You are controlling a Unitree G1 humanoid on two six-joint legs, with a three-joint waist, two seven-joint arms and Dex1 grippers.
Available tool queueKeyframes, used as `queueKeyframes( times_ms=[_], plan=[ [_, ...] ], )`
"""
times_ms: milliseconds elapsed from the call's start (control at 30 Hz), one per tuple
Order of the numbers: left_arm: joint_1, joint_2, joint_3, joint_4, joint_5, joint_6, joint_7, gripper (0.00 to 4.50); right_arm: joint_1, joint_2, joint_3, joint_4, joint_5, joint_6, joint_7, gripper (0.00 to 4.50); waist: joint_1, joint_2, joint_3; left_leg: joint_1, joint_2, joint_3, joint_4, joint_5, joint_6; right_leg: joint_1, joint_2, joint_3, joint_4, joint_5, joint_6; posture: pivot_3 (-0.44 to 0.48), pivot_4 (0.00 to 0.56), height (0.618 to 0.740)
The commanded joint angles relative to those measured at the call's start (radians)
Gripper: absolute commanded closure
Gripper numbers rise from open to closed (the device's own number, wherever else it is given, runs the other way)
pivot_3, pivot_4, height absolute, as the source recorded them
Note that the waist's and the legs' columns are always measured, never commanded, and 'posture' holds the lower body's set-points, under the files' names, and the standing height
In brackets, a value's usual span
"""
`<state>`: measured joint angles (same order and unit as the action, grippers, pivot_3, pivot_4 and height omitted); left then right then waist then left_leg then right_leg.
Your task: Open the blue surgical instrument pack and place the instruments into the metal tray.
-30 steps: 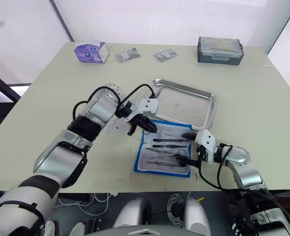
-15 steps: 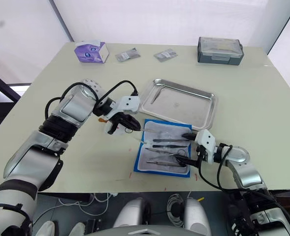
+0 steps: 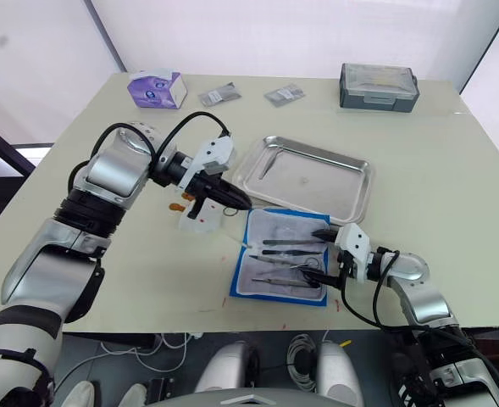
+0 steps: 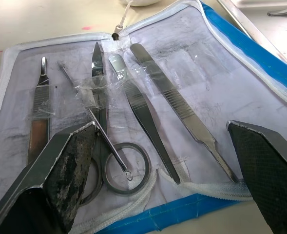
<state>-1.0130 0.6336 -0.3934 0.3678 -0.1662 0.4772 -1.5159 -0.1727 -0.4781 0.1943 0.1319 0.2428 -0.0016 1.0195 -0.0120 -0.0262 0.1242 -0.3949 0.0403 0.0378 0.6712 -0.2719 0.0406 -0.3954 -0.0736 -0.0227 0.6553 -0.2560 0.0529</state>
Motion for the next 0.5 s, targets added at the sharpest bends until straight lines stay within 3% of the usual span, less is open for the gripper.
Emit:
queueKeyframes(
  times_ms=[33,133,233,500],
  plan=[
    [-0.03,-0.051,0.076,0.0,-0.019,0.049,0.104,4.45,0.052,-0.014,0.071,0.101,-0.096,0.047,-0.014,0.0,-0.001,0.0,0.0,0.0,0.0,0.0,0.0,0.0,0.0,0.0,0.0,0.0,0.0,0.0,0.0,0.0,0.15,0.727],
    [-0.034,-0.124,0.123,0.016,-0.01,0.094,0.242,4.45,0.052,-0.015,0.071,0.103,-0.095,0.046,-0.014,0.0,0.001,-0.001,0.0,0.0,0.0,0.0,0.0,0.0,0.0,0.0,0.0,0.0,0.0,0.0,0.0,0.0,0.15,0.727],
    [-0.031,-0.222,0.173,0.043,0.028,0.126,0.464,4.45,0.051,-0.014,0.071,0.106,-0.095,0.043,-0.015,0.0,0.001,-0.001,0.0,0.0,0.0,-0.001,0.0,0.0,0.0,0.0,0.0,0.001,0.0,0.0,0.0,0.0,0.15,0.727],
    [-0.051,-0.404,0.275,0.157,0.045,0.148,0.812,4.45,0.047,-0.008,0.072,0.111,-0.095,0.037,-0.018,0.0,-0.001,0.0,0.0,0.001,0.0,-0.001,0.0,0.0,0.0,0.0,0.001,0.003,0.0,0.0,0.0,0.0,0.15,0.727]
  ],
)
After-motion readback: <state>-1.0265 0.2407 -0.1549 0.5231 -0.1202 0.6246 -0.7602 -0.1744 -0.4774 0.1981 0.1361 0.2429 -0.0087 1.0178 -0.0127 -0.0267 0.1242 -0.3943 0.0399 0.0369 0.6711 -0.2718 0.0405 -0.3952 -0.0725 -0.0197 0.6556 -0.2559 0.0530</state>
